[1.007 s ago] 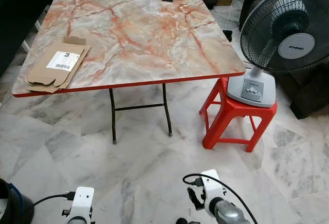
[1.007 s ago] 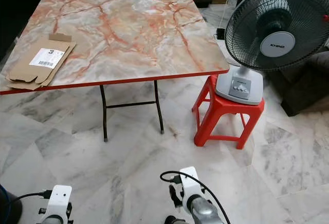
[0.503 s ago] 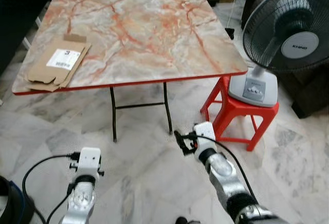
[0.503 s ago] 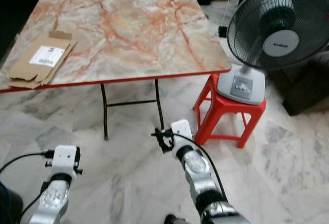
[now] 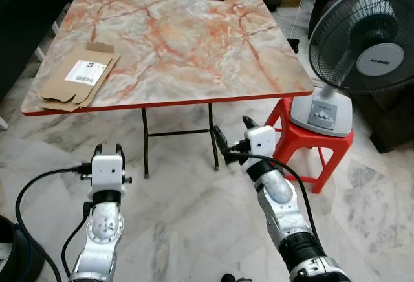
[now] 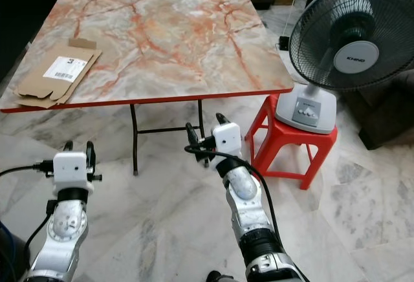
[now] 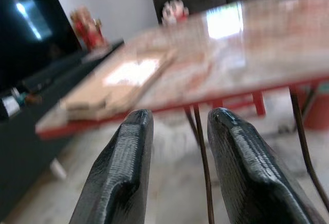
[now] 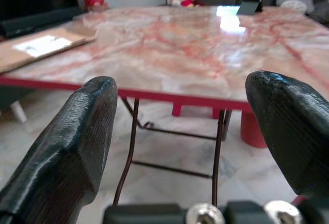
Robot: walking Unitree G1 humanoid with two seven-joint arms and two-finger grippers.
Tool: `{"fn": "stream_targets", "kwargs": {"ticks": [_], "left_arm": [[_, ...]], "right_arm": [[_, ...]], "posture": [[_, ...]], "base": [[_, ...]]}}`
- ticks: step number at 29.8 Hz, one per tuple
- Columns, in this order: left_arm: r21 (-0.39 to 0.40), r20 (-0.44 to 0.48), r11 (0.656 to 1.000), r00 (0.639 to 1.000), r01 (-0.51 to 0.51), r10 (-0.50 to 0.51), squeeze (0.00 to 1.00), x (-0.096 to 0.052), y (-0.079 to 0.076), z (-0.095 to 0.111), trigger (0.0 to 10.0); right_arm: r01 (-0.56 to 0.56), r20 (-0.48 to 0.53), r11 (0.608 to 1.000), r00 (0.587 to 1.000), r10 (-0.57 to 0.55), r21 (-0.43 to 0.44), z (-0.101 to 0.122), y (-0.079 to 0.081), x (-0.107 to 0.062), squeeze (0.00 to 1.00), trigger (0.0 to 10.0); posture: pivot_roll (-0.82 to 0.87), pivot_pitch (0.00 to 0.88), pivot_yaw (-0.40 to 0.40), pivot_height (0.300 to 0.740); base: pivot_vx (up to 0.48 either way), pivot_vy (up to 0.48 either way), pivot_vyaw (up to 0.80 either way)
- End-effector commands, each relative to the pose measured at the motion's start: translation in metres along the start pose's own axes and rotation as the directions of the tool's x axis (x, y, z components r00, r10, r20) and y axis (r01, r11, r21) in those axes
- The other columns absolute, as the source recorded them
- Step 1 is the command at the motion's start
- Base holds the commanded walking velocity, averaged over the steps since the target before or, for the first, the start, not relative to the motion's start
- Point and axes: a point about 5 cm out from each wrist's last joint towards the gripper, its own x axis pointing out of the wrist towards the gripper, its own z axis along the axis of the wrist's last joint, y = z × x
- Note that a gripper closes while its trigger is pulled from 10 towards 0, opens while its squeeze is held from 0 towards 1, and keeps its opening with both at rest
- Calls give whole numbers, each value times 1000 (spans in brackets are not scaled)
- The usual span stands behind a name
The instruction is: Picking trash to rubbish bin
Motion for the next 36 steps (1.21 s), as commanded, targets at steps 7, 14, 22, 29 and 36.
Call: {"fn": "stream_targets", "kwargs": {"ticks": [7,14,22,29,36], "left_arm": [[-31,66,1000,998,7,-5,0,22,-14,29,10000],[-40,64,999,998,10,-8,0,25,-18,33,10000],[-42,41,999,999,20,-18,0,27,-21,30,10000],[-49,40,999,999,22,-20,0,27,-24,32,10000],[-46,28,999,1000,7,-6,0,27,-19,31,10000]], "right_arm": [[47,102,994,993,-57,96,37,3,19,0,10000],[32,84,995,996,-40,95,35,7,19,0,10000],[30,80,992,996,-40,119,41,9,25,0,10000],[29,83,992,996,-39,124,44,11,28,0,10000],[54,82,986,994,-68,157,46,7,31,0,10000]], "posture": [[132,89,-15,740],[139,90,-16,740],[117,122,-17,740],[125,135,-17,740],[134,156,-21,740]], "base": [[0,0,0],[0,0,0],[0,0,0],[0,0,0],[0,0,0]]}}
